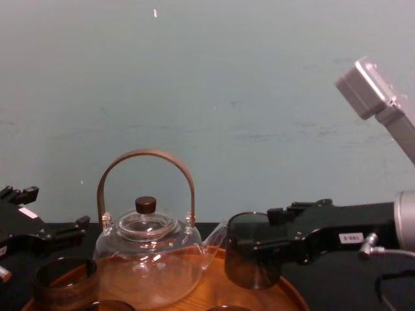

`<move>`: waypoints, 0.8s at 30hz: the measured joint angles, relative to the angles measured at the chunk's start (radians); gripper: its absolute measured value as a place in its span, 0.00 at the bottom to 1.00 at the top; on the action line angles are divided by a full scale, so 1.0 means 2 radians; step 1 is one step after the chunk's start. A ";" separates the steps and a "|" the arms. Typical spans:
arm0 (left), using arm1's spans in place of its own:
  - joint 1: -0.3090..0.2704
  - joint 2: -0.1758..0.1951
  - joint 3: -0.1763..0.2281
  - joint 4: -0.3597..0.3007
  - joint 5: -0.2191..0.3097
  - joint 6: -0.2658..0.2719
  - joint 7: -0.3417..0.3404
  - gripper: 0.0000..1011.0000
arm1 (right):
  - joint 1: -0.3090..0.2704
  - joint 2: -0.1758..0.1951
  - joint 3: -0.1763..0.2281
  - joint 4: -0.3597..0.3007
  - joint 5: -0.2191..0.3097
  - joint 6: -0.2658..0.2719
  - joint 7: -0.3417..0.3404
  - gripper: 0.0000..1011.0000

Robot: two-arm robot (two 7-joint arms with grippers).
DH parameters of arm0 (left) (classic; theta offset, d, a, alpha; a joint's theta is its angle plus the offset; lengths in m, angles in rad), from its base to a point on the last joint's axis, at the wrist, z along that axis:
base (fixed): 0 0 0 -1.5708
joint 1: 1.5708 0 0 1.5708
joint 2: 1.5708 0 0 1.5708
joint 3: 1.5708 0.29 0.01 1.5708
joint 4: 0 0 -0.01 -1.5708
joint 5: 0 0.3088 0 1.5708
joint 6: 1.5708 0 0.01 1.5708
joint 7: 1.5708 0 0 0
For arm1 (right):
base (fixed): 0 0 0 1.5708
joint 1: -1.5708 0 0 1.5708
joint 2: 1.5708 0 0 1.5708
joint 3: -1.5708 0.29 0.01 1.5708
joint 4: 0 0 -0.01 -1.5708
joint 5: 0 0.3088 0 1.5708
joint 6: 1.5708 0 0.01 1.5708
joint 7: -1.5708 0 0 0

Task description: Pick up the glass from the table and place it on the tray.

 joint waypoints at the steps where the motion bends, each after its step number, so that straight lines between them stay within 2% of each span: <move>1: 0.000 0.000 0.000 0.000 0.000 0.000 0.000 0.99 | 0.001 -0.001 -0.001 0.002 0.000 -0.002 0.001 0.89; 10: 0.000 0.000 0.000 0.000 0.000 0.000 0.000 0.99 | 0.007 -0.010 -0.014 0.028 0.000 -0.018 0.009 0.89; 24: 0.000 0.000 0.000 0.000 0.000 0.000 0.000 0.99 | 0.013 -0.023 -0.024 0.060 -0.008 -0.026 0.006 0.89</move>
